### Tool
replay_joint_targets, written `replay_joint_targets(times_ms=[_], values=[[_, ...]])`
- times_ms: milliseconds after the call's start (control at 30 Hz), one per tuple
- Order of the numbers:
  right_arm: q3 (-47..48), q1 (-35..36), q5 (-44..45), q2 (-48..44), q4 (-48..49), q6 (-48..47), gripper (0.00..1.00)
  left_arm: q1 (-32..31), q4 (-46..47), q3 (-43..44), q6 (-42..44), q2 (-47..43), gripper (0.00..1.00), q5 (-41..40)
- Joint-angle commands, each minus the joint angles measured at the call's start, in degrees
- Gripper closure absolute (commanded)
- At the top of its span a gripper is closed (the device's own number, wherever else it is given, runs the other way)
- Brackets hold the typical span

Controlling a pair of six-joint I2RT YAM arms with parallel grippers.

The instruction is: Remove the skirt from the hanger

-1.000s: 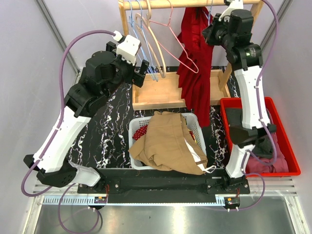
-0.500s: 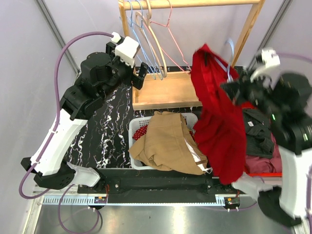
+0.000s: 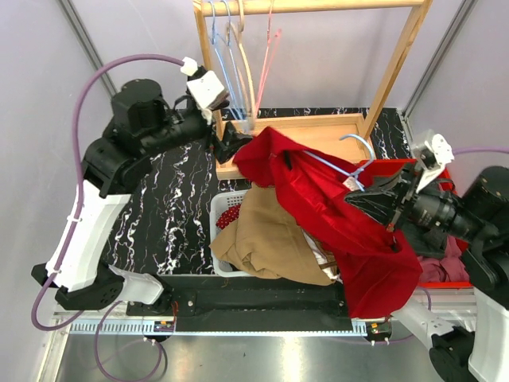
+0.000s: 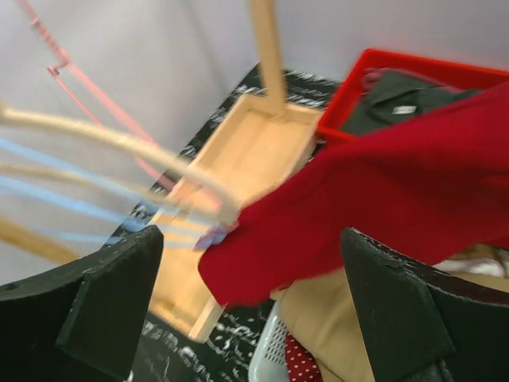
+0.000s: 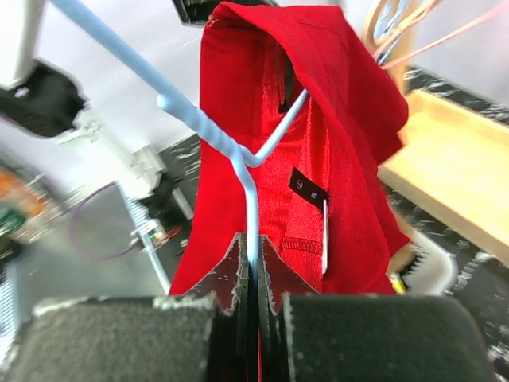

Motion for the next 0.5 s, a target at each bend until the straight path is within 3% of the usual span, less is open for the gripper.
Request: replay_joint_targets(times_ms=[0, 167, 367, 467], values=[[2.08, 0.42, -10.60, 3.86, 8.09, 2.16, 1.00, 5.01, -1.07, 3.35, -1.08, -0.68, 0.01, 24.70], [4.10, 0.51, -16.93, 7.12, 11.61, 5.06, 1.00, 10.73, -3.36, 1.95, -0.28, -0.06, 0.09, 46.65], [4.54, 0.59, -18.69, 9.67, 15.56, 7.70, 1.00, 10.91, -3.36, 2.47, -2.13, 1.61, 0.13, 58.46], [3.58, 0.51, -20.10, 10.63, 19.07, 10.68, 1.00, 11.00, -3.01, 2.55, -1.78, 1.43, 0.14, 57.52]])
